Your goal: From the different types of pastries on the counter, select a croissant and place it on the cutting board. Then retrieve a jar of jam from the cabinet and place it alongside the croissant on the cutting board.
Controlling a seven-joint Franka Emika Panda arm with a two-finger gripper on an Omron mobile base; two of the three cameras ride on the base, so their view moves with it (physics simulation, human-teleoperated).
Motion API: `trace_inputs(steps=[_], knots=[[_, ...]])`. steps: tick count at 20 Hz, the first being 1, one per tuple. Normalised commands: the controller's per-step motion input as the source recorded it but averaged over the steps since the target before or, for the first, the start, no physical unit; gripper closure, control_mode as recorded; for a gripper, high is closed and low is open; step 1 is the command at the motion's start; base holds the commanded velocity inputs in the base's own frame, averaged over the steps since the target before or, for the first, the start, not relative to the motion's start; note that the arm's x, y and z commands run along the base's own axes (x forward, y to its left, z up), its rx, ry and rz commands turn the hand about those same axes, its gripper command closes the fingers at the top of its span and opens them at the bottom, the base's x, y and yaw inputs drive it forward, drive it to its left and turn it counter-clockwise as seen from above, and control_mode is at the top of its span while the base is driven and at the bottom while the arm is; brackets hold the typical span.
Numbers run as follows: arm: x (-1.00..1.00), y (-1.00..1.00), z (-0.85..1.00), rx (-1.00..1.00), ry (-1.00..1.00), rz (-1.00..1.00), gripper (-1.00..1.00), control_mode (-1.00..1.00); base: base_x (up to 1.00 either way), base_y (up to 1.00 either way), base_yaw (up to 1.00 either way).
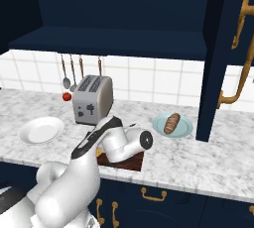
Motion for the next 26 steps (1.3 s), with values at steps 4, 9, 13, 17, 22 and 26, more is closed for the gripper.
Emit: trace_inputs(steps=[4,9,13,17,22,26], knots=[[0.13,-0.08,-0.32,0.0,0.0,0.06,1.0,-1.0,0.0,0.0,0.0],[0.09,-0.09,-0.26,0.0,0.0,0.08,1.0,-1.0,0.0,0.0,0.0],[0.05,-0.07,-0.23,0.04,-0.01,0.07,1.0,-1.0,0.0,0.0,0.0],[0.11,-0.03,-0.25,0.04,-0.01,0.06,1.0,-1.0,0.0,0.0,0.0],[0.15,0.0,-0.2,0.01,-0.03,0.06,1.0,-1.0,0.0,0.0,0.0],[0.08,-0.03,-0.3,0.0,-0.01,0.09,-1.0,-1.0,0.0,0.0,0.0]])
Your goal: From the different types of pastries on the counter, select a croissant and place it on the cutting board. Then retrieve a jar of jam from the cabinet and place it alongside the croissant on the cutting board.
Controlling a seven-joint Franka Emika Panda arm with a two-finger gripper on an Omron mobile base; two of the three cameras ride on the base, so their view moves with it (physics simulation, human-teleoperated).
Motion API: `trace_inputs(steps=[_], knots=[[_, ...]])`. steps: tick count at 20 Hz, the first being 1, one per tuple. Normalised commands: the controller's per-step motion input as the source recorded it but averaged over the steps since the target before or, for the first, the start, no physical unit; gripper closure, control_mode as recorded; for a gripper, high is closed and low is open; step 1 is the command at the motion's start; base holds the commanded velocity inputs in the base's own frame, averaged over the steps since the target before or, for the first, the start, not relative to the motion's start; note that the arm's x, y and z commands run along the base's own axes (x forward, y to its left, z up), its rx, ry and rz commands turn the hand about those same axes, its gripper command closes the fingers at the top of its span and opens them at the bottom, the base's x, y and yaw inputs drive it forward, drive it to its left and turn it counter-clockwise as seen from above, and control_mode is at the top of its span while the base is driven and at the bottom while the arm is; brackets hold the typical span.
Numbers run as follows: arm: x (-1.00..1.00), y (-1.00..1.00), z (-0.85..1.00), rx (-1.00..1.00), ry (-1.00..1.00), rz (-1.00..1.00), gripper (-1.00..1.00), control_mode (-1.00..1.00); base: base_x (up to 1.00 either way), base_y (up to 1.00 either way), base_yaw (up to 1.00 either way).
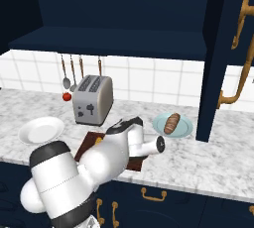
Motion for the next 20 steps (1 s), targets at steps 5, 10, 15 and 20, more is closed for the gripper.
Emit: trace_inputs(steps=[5,10,15,20], knots=[[-0.01,-0.16,-0.15,0.01,0.0,0.06,-1.0,-1.0,0.0,0.0,0.0],[-0.14,-0.31,0.0,0.04,0.0,0.02,-1.0,-1.0,0.0,0.0,0.0],[-0.22,-0.54,0.0,0.08,0.0,0.0,-1.0,-1.0,0.0,0.0,0.0],[-0.15,-0.47,0.28,0.09,0.0,0.0,-1.0,-1.0,0.0,0.0,0.0]])
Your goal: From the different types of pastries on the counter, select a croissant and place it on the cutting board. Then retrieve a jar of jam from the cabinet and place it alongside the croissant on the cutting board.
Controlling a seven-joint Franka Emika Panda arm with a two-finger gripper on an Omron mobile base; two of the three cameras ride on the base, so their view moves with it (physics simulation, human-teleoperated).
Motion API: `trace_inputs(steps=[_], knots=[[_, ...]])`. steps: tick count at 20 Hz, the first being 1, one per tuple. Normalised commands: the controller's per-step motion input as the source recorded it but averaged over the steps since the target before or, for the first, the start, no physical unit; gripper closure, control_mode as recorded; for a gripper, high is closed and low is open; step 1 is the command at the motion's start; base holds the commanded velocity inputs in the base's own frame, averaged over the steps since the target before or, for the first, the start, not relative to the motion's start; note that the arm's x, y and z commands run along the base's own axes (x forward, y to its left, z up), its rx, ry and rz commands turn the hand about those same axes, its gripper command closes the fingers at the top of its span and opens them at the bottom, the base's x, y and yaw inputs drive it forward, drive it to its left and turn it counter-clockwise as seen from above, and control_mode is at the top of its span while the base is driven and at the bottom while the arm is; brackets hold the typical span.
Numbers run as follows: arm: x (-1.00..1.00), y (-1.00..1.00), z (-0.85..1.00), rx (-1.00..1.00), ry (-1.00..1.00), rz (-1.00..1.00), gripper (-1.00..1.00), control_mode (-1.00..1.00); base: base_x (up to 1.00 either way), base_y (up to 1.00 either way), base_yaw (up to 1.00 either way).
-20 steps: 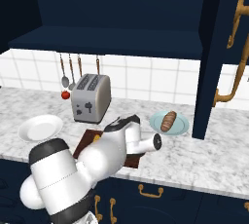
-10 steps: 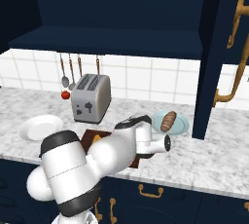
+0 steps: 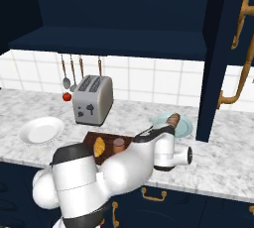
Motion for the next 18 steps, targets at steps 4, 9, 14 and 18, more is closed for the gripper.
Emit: trace_inputs(steps=[4,9,14,18], knots=[[-0.12,-0.21,0.56,0.08,0.0,0.0,-1.0,-1.0,0.0,0.0,0.0],[-0.48,-0.18,0.3,0.08,0.0,-0.02,-1.0,-1.0,0.0,0.0,0.0],[-0.79,-0.05,0.13,0.09,-0.04,-0.07,-1.0,-1.0,0.0,0.0,0.0],[-0.69,-0.06,0.33,0.11,-0.04,-0.08,-1.0,-1.0,0.0,0.0,0.0]])
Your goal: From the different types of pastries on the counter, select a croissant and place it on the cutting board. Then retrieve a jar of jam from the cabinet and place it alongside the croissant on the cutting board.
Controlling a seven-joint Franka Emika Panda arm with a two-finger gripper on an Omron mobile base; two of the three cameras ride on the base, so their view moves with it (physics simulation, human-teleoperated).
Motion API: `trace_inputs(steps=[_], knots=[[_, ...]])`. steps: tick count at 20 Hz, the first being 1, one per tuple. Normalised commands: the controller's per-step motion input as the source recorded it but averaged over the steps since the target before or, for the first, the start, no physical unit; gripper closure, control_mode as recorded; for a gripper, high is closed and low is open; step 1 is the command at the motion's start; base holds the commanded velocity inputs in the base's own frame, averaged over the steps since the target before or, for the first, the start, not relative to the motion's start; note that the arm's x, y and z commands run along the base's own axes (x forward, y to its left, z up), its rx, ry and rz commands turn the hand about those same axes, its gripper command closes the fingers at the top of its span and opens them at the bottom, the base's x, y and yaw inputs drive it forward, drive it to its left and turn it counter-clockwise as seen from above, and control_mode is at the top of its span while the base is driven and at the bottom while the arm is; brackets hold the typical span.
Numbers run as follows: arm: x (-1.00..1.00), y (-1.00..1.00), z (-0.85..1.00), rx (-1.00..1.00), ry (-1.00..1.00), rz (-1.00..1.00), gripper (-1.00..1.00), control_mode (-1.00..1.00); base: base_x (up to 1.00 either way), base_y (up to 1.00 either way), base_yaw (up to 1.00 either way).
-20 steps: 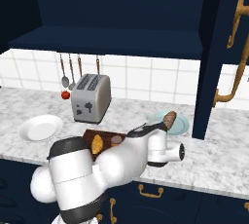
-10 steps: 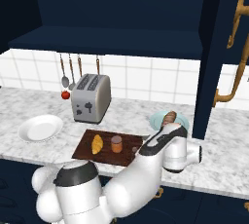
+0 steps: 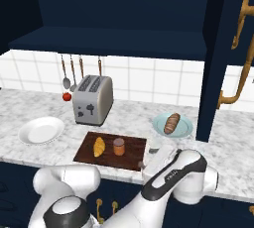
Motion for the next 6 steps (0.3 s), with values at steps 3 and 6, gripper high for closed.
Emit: trace_inputs(steps=[3,6], knots=[[-0.62,0.0,0.3,0.12,-0.04,-0.19,-1.0,-1.0,0.0,0.0,0.0],[-0.57,-0.03,0.27,0.11,-0.04,-0.16,-1.0,-1.0,0.0,0.0,0.0]])
